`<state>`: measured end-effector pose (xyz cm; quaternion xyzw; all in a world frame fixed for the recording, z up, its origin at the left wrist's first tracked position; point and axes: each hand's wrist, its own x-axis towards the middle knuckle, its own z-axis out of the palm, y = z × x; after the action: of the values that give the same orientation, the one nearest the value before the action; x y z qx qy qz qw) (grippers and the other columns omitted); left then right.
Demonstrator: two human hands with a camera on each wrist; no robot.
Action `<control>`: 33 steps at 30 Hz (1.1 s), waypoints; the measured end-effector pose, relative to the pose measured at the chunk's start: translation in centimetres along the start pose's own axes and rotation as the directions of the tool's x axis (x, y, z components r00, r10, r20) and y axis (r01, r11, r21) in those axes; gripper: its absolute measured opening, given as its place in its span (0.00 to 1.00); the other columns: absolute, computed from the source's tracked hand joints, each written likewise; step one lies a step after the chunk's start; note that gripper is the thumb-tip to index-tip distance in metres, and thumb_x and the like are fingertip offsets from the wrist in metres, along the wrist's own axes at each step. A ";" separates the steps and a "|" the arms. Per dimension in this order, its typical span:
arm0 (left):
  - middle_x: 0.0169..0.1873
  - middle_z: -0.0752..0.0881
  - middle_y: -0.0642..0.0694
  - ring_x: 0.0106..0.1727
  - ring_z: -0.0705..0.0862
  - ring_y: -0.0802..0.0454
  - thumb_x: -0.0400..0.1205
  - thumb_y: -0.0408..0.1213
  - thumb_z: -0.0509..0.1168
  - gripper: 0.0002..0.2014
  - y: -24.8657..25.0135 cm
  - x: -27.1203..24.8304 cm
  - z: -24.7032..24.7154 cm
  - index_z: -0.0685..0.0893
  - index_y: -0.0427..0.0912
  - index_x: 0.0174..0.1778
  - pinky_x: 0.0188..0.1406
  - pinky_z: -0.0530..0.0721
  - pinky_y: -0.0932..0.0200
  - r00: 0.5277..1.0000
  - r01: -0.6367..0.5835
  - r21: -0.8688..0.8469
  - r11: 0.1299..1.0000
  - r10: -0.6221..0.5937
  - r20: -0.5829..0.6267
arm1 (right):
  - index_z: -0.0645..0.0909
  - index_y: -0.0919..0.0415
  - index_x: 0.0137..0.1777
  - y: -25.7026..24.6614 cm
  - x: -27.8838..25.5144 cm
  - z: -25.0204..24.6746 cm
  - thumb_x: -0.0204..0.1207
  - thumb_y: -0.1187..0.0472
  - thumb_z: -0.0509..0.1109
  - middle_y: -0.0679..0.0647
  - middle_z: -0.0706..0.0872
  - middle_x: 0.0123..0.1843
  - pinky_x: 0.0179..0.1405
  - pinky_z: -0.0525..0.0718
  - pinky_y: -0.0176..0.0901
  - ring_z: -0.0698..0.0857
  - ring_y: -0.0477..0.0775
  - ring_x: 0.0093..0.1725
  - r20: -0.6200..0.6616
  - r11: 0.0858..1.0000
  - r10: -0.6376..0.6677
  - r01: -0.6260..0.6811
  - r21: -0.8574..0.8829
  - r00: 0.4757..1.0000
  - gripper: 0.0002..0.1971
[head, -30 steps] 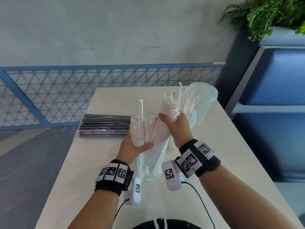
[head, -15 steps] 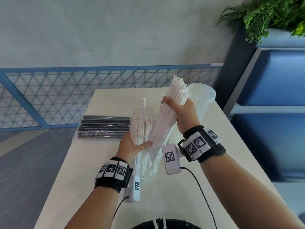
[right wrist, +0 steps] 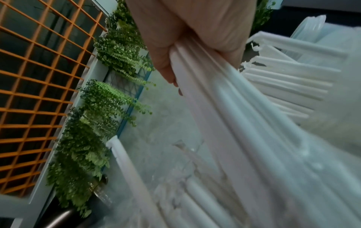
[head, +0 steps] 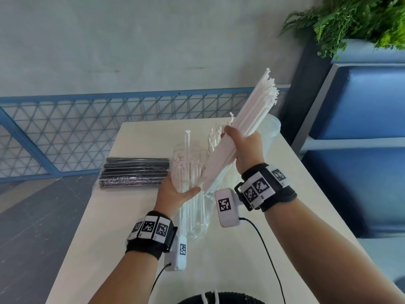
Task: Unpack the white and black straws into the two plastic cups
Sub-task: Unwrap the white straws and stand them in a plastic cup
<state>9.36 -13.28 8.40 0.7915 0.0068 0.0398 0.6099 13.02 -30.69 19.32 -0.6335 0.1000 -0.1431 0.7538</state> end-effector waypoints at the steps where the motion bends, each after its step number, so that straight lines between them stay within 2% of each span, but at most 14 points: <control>1: 0.52 0.88 0.48 0.56 0.86 0.52 0.64 0.37 0.81 0.27 -0.1 0.1 0.0 0.82 0.42 0.58 0.59 0.81 0.54 1.000 0.002 0.005 1.000 -0.002 0.001 | 0.79 0.71 0.50 -0.1 0.2 -0.2 0.70 0.66 0.73 0.57 0.86 0.33 0.38 0.86 0.50 0.86 0.54 0.34 -0.013 1.000 -0.004 0.004 0.016 1.000 0.12; 3: 0.53 0.88 0.47 0.57 0.86 0.51 0.64 0.37 0.80 0.27 -0.2 0.2 0.1 0.82 0.41 0.59 0.61 0.81 0.52 1.000 0.001 0.013 1.000 -0.001 0.004 | 0.81 0.66 0.41 -1.0 0.2 -0.6 0.70 0.66 0.72 0.57 0.86 0.34 0.38 0.86 0.50 0.84 0.54 0.34 -0.031 0.999 -0.035 0.036 0.034 0.999 0.04; 6: 0.51 0.89 0.47 0.54 0.87 0.52 0.65 0.36 0.80 0.25 -0.3 0.1 0.1 0.83 0.40 0.58 0.60 0.83 0.49 1.000 0.002 0.004 1.000 -0.002 -0.010 | 0.78 0.62 0.34 -2.9 0.7 -1.3 0.69 0.65 0.71 0.49 0.82 0.29 0.29 0.81 0.40 0.80 0.46 0.28 -0.113 0.991 -0.130 0.134 0.025 0.985 0.05; 9: 0.50 0.89 0.47 0.54 0.87 0.52 0.66 0.36 0.79 0.24 -0.2 0.1 0.2 0.83 0.40 0.57 0.60 0.84 0.48 1.000 -0.002 0.005 1.000 0.002 -0.001 | 0.76 0.63 0.42 -4.6 1.7 -1.5 0.64 0.63 0.71 0.49 0.79 0.29 0.31 0.80 0.43 0.80 0.50 0.31 -0.195 0.965 -0.249 0.261 0.036 0.949 0.09; 12: 0.51 0.88 0.47 0.55 0.86 0.51 0.66 0.35 0.79 0.25 0.0 0.0 0.4 0.82 0.41 0.58 0.60 0.83 0.50 1.000 0.008 -0.016 1.000 -0.008 -0.004 | 0.74 0.61 0.50 -4.8 2.1 -1.2 0.69 0.63 0.72 0.46 0.80 0.32 0.38 0.82 0.43 0.81 0.48 0.34 -0.194 0.943 -0.332 0.323 -0.077 0.923 0.12; 14: 0.52 0.88 0.46 0.56 0.86 0.50 0.66 0.35 0.79 0.26 0.1 0.0 0.5 0.81 0.41 0.60 0.61 0.82 0.50 1.000 0.020 -0.019 1.000 -0.021 -0.002 | 0.74 0.62 0.56 -3.8 2.3 -1.0 0.71 0.62 0.72 0.42 0.78 0.38 0.43 0.83 0.42 0.80 0.45 0.40 -0.155 0.924 -0.356 0.323 -0.203 0.921 0.16; 16: 0.53 0.87 0.46 0.57 0.85 0.49 0.66 0.34 0.79 0.27 0.2 0.1 0.6 0.81 0.41 0.60 0.62 0.81 0.50 0.999 0.037 -0.032 0.999 -0.037 0.004 | 0.73 0.62 0.61 -2.1 2.3 -0.7 0.71 0.60 0.72 0.41 0.76 0.40 0.49 0.83 0.47 0.80 0.50 0.46 -0.098 0.912 -0.331 0.292 -0.287 0.939 0.19; 18: 0.53 0.88 0.46 0.57 0.85 0.49 0.66 0.34 0.79 0.26 0.2 0.2 0.5 0.81 0.41 0.60 0.62 0.81 0.49 0.998 0.062 -0.045 0.997 -0.062 0.009 | 0.74 0.60 0.61 -0.3 2.3 -0.8 0.70 0.60 0.73 0.39 0.76 0.40 0.50 0.83 0.47 0.80 0.50 0.46 -0.059 0.914 -0.276 0.243 -0.325 0.959 0.20; 22: 0.52 0.88 0.45 0.55 0.87 0.50 0.65 0.35 0.80 0.26 -0.1 0.1 0.5 0.82 0.41 0.59 0.61 0.83 0.48 0.996 0.084 -0.057 0.995 -0.083 0.011 | 0.73 0.60 0.62 1.2 2.6 -1.1 0.68 0.63 0.77 0.34 0.76 0.42 0.38 0.75 0.20 0.77 0.32 0.41 -0.030 0.908 -0.287 0.261 -0.328 0.958 0.24; 24: 0.52 0.88 0.44 0.56 0.86 0.49 0.65 0.34 0.80 0.26 -0.1 0.1 0.4 0.81 0.40 0.59 0.59 0.83 0.51 0.996 0.085 -0.067 0.994 -0.085 0.006 | 0.73 0.56 0.62 1.1 2.9 -1.1 0.68 0.65 0.76 0.33 0.75 0.44 0.39 0.74 0.19 0.76 0.29 0.43 -0.004 0.887 -0.334 0.312 -0.341 0.943 0.24; 27: 0.52 0.88 0.44 0.55 0.86 0.49 0.65 0.33 0.80 0.26 0.2 0.1 0.5 0.82 0.39 0.59 0.58 0.83 0.52 0.998 0.067 -0.065 0.996 -0.067 0.005 | 0.76 0.53 0.61 1.2 3.1 -1.0 0.72 0.67 0.70 0.38 0.80 0.43 0.42 0.79 0.32 0.80 0.35 0.39 0.087 0.810 -0.401 0.397 -0.431 0.912 0.18; 29: 0.49 0.88 0.47 0.54 0.87 0.50 0.65 0.33 0.80 0.23 0.3 0.0 0.6 0.83 0.42 0.55 0.58 0.83 0.53 0.998 0.057 -0.059 0.997 -0.056 0.010 | 0.78 0.56 0.59 1.7 3.2 -1.1 0.77 0.66 0.64 0.47 0.86 0.44 0.43 0.81 0.42 0.84 0.48 0.39 0.161 0.748 -0.413 0.435 -0.502 0.896 0.12; 31: 0.47 0.88 0.50 0.52 0.87 0.52 0.65 0.32 0.80 0.21 0.4 0.0 0.7 0.83 0.49 0.50 0.56 0.83 0.55 0.999 0.045 -0.063 0.997 -0.045 0.011 | 0.78 0.57 0.58 2.3 3.2 -1.4 0.79 0.65 0.60 0.54 0.87 0.45 0.40 0.80 0.44 0.85 0.57 0.39 0.194 0.712 -0.412 0.448 -0.541 0.890 0.11; 33: 0.46 0.87 0.53 0.51 0.86 0.55 0.65 0.31 0.80 0.21 0.4 -0.1 0.8 0.81 0.54 0.47 0.54 0.82 0.57 0.999 0.038 -0.073 0.997 -0.038 0.010 | 0.76 0.59 0.59 2.8 3.0 -1.6 0.80 0.65 0.58 0.54 0.85 0.44 0.38 0.76 0.41 0.82 0.56 0.38 0.211 0.695 -0.407 0.451 -0.560 0.889 0.10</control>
<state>9.29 -14.15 8.56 0.7686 0.0178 0.0251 0.6390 15.58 -32.74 16.40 -0.8472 -0.0374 -0.2540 0.4651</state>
